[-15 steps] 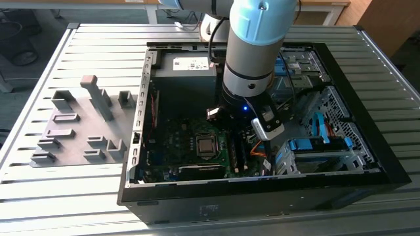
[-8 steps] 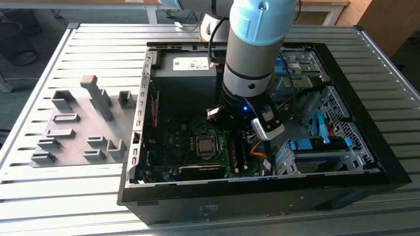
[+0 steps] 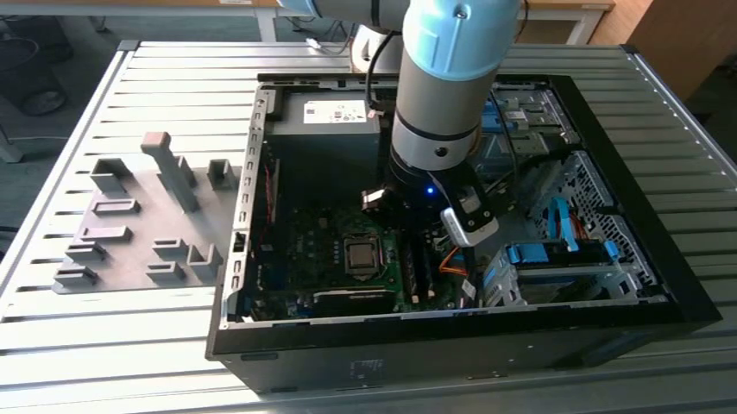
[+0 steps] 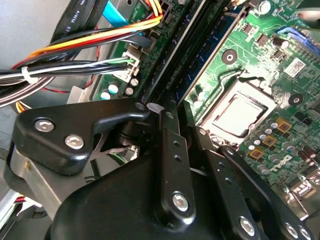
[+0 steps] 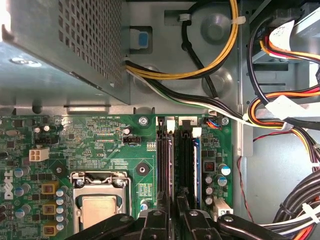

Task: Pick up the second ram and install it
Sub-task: 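Press down the second ram until it locks into place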

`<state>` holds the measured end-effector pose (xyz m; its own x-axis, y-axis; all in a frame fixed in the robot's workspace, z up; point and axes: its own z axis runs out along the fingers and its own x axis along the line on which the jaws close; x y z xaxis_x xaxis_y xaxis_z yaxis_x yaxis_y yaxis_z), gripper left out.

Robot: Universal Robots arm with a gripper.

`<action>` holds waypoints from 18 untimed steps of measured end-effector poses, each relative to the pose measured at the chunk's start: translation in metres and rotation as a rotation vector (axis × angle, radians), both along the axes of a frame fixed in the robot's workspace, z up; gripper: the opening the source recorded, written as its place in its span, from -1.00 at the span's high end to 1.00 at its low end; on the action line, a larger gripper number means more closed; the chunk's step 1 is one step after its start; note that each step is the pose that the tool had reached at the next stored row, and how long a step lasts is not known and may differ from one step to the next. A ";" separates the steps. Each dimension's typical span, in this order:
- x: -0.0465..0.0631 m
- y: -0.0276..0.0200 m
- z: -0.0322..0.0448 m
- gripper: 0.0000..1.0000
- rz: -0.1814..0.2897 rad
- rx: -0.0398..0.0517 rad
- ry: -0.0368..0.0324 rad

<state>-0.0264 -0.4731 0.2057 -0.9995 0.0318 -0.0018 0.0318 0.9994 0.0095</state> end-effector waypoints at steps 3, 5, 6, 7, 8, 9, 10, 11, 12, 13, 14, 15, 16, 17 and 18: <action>0.000 -0.0001 0.0042 0.58 0.000 -0.0004 0.0001; 0.000 0.0000 0.0083 0.58 0.000 -0.0004 0.0001; 0.000 0.0000 0.0103 0.58 0.000 -0.0002 0.0001; 0.000 0.0000 0.0123 0.58 0.000 -0.0002 0.0001; 0.000 0.0000 0.0145 0.58 0.000 -0.0003 0.0002; 0.000 0.0000 0.0165 0.58 0.000 -0.0002 0.0001; 0.000 0.0000 0.0186 0.58 0.000 -0.0001 0.0001; 0.000 0.0000 0.0207 0.58 0.000 -0.0001 0.0002; 0.000 0.0000 0.0228 0.58 0.000 -0.0002 0.0002; 0.000 0.0000 0.0249 0.58 0.000 -0.0003 0.0003; 0.000 0.0000 0.0266 0.58 0.000 -0.0002 0.0004; 0.000 0.0000 0.0278 0.58 0.000 -0.0003 0.0006; 0.000 0.0000 0.0278 0.61 0.000 0.0000 0.0006; 0.000 0.0000 0.0278 0.73 0.000 0.0000 0.0007; 0.000 0.0000 0.0278 0.73 0.000 0.0001 0.0007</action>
